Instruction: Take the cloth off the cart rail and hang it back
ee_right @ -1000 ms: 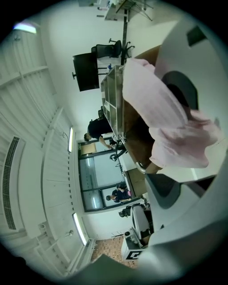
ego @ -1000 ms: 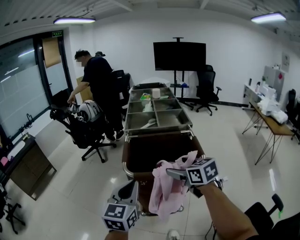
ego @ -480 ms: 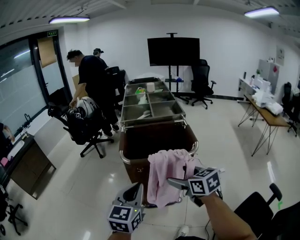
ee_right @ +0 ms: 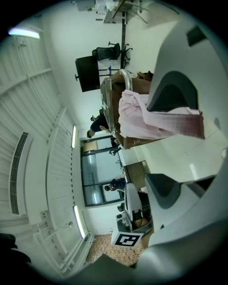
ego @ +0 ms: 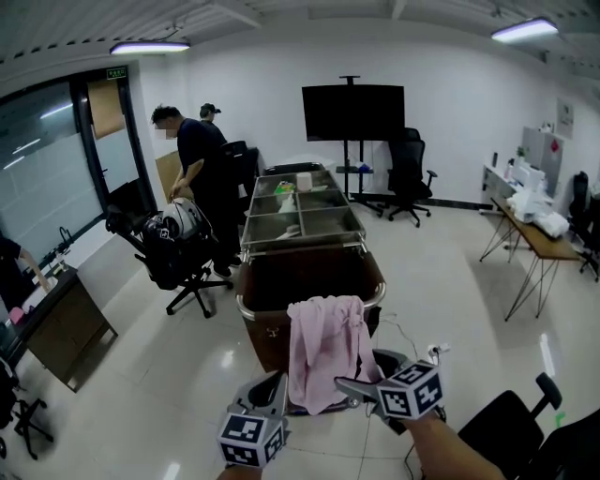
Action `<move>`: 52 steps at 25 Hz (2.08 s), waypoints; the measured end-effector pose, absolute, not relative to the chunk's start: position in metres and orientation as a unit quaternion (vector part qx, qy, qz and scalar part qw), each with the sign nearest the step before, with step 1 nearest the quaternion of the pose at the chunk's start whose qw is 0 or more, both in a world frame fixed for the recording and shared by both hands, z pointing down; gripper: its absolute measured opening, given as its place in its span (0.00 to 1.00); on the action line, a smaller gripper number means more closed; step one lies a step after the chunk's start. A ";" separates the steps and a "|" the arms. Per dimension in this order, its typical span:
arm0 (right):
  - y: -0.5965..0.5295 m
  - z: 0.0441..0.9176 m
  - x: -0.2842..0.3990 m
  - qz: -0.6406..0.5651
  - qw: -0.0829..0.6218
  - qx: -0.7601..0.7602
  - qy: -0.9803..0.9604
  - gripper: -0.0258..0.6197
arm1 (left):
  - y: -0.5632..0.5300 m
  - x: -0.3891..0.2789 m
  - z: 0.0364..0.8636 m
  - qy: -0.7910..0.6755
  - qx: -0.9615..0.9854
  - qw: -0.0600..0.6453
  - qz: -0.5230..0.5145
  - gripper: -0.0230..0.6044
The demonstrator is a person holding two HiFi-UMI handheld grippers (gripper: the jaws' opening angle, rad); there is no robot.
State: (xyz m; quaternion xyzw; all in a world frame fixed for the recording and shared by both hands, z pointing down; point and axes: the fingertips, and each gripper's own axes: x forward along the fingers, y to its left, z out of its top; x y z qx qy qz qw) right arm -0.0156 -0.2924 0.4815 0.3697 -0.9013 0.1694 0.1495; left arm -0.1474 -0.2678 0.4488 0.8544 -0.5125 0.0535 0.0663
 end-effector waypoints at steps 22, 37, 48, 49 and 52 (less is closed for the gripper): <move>-0.218 0.452 0.046 0.127 0.074 0.322 -0.935 0.05 | -0.193 -0.068 0.452 -0.554 0.828 0.084 0.036 0.04; -0.208 0.440 0.054 0.122 0.035 0.304 -0.944 0.05 | -0.179 -0.055 0.461 -0.556 0.825 0.081 0.055 0.04; -0.223 0.452 0.062 0.151 0.021 0.321 -0.935 0.05 | -0.187 -0.048 0.458 -0.547 0.832 0.069 0.056 0.04; -0.223 0.454 0.061 0.150 0.025 0.322 -0.935 0.05 | -0.188 -0.050 0.457 -0.549 0.831 0.070 0.054 0.04; -0.223 0.457 0.060 0.153 0.031 0.322 -0.934 0.05 | -0.190 -0.055 0.454 -0.554 0.828 0.072 0.048 0.04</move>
